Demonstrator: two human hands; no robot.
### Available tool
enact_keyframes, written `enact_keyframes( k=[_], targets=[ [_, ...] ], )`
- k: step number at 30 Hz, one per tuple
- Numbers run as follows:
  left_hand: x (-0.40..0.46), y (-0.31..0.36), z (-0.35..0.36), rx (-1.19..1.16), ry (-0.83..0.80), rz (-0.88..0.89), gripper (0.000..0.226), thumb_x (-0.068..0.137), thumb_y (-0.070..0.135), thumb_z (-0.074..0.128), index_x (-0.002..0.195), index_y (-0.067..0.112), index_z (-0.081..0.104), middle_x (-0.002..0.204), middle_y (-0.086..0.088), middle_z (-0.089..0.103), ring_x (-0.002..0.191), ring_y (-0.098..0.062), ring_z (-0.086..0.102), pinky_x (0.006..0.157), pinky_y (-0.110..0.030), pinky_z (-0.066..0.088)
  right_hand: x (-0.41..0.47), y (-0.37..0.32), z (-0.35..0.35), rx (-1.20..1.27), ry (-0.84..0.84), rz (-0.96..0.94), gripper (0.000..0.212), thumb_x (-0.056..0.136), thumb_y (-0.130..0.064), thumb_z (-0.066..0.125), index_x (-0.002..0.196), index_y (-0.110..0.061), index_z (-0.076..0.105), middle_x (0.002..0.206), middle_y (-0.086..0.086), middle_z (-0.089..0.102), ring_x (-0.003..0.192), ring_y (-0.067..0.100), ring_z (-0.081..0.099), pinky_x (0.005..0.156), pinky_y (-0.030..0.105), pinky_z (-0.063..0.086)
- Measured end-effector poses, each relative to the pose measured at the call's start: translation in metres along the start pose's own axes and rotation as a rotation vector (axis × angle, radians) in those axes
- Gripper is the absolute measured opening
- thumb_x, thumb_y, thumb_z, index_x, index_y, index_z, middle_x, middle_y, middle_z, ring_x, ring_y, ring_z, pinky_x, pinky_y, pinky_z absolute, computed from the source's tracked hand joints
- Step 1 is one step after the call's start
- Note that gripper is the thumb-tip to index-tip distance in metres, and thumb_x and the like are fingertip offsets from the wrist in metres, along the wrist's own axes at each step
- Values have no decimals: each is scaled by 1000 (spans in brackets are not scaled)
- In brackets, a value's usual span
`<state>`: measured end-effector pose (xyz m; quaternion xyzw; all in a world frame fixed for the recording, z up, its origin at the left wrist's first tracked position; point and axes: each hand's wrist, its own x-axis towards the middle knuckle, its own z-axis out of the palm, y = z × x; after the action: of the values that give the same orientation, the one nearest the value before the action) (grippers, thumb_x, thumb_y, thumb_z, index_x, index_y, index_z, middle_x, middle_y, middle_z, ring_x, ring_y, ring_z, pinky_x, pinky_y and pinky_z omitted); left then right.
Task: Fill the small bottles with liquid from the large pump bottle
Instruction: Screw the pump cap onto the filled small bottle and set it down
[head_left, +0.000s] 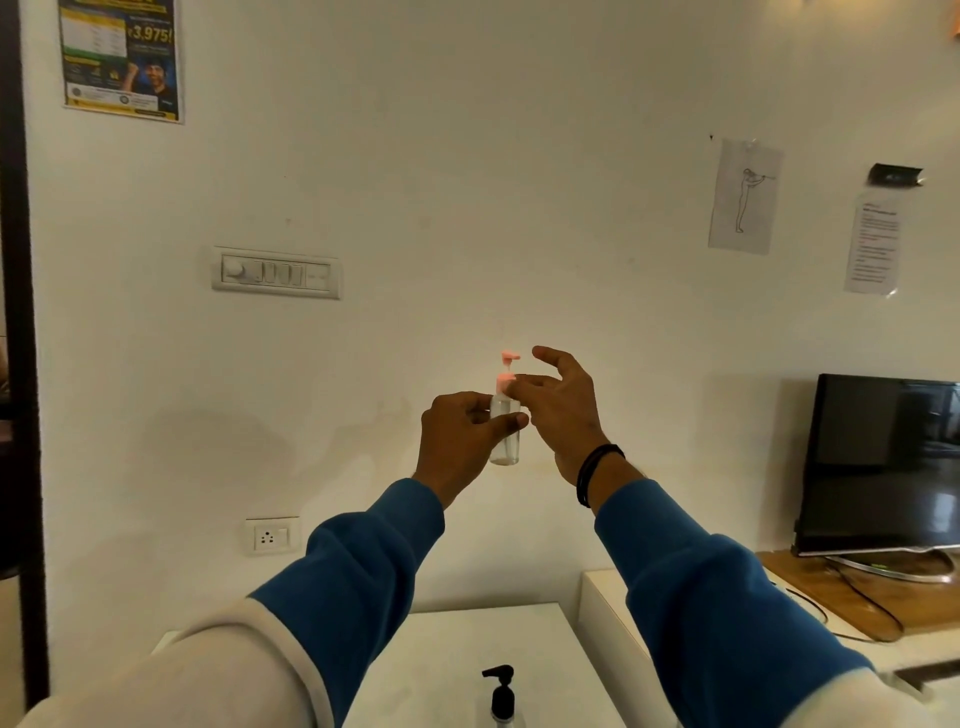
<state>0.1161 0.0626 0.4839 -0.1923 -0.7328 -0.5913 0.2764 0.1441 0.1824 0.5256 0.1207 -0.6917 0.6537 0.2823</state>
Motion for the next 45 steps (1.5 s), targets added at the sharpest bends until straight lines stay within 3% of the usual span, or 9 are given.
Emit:
enact_keyframes(
  k=[8,16,22,24,28,30,35,39,45],
  targets=[
    [-2,1,-1,19,-48,52,32,86,29,79,109,6,76,95,-7,77,88,-23,73,86,-36,59,-4,0,-4,-41,2,-25,50,79,-11,82,124,-16,60,96,3,75,83,2,69,54,4,46],
    [0,7,-3,-13,-173,92,20,93,22,72,102,4,75,89,-11,75,87,-29,73,86,-53,60,-5,-4,-13,-31,-134,51,21,90,-20,73,108,-11,75,105,3,75,95,11,67,72,21,45],
    [3,10,-5,-30,-208,94,16,94,20,72,94,4,74,87,-14,75,86,-32,73,85,-55,60,-6,-4,-14,-12,-119,-2,16,91,-22,71,104,-14,77,104,0,76,93,6,68,68,13,45],
    [3,11,-3,-1,-172,104,12,92,20,73,87,9,74,79,-9,73,81,-31,73,82,-50,61,-7,-1,-8,2,-49,-26,8,90,-19,73,96,-16,78,98,3,77,92,14,69,65,12,51],
    [-4,14,5,56,-92,110,15,94,16,69,83,8,73,71,-2,68,69,-20,66,67,-28,50,-8,12,8,-109,132,-83,8,89,-25,73,86,-21,80,79,-4,76,85,19,71,80,35,61],
    [-8,13,5,40,-77,105,14,95,17,68,88,7,75,75,-3,70,72,-20,68,69,-25,51,-10,12,12,-150,163,-94,11,90,-25,72,82,-20,79,77,-3,75,83,19,70,81,37,61],
    [-6,17,-16,-278,-296,-66,31,95,26,69,114,1,72,102,-15,77,95,-31,75,88,-46,61,-14,-15,-9,54,-108,-15,17,95,-24,65,99,-13,77,97,1,77,86,7,69,65,16,51],
    [-6,25,-25,-385,-453,-127,37,97,24,64,123,-1,66,110,-18,75,100,-34,74,90,-45,61,-13,-20,-17,91,-204,1,25,97,-31,61,110,-14,73,105,0,76,98,13,68,85,34,45],
    [-11,23,-15,-342,-270,-96,24,92,17,72,109,0,73,99,-19,77,90,-33,76,82,-40,63,-15,-14,-5,68,-28,-60,17,96,-23,66,85,-15,77,96,9,75,82,12,67,58,15,52]
  ],
)
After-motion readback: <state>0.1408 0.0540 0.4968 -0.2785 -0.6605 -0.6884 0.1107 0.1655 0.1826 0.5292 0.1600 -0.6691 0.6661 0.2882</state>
